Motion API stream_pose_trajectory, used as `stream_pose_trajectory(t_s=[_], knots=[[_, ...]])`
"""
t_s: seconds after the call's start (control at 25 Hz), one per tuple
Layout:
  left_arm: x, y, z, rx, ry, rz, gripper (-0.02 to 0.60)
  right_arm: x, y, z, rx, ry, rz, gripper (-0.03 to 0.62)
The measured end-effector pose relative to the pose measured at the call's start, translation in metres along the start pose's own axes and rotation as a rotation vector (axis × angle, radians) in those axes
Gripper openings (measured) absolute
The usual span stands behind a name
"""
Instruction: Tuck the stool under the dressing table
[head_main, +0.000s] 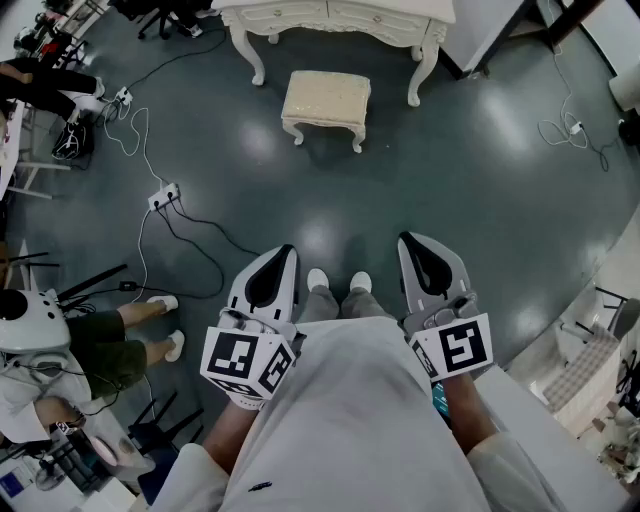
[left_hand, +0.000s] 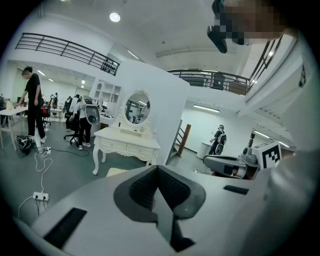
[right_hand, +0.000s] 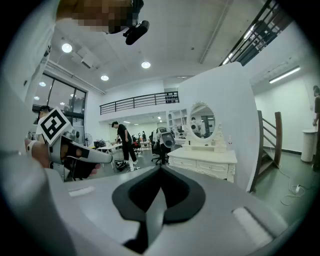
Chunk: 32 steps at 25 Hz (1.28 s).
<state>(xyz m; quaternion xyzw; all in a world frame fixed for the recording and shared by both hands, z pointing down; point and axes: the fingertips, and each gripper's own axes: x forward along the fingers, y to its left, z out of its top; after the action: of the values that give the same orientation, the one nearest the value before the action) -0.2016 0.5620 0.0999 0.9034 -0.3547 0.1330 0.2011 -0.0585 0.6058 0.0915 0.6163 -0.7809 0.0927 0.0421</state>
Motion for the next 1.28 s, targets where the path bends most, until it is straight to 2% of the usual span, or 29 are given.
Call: stream_pose_trajectory(t_s=[0.12,0.28,0.4,0.68,0.88,1.08,1.28], knots=[[-0.005,0.004,-0.001,-0.003,-0.013,0.02,0.009,0.002,0.006,-0.002,0.005,-0.001,0.015,0.002],[-0.012,0.012,0.005,-0.003,-0.031,0.027,0.009,0.009,0.014,0.003,0.091,-0.024,0.043,0.005],[-0.01,0.012,0.006,0.001,-0.038,0.026,0.009,0.01,0.017,0.011,0.076,-0.048,0.057,0.005],[0.0,-0.013,0.009,0.02,-0.049,0.019,0.009,-0.016,0.0,0.007,0.056,-0.045,0.072,0.011],[0.001,-0.034,-0.001,0.026,-0.047,0.027,0.009,-0.039,-0.02,0.006,0.06,-0.068,0.048,0.011],[0.009,-0.053,-0.014,-0.009,-0.049,0.035,0.009,-0.051,-0.039,-0.002,0.061,-0.072,0.031,0.011],[0.012,-0.064,-0.006,-0.015,-0.07,0.025,0.009,-0.056,-0.049,-0.005,0.069,-0.068,0.016,0.011]])
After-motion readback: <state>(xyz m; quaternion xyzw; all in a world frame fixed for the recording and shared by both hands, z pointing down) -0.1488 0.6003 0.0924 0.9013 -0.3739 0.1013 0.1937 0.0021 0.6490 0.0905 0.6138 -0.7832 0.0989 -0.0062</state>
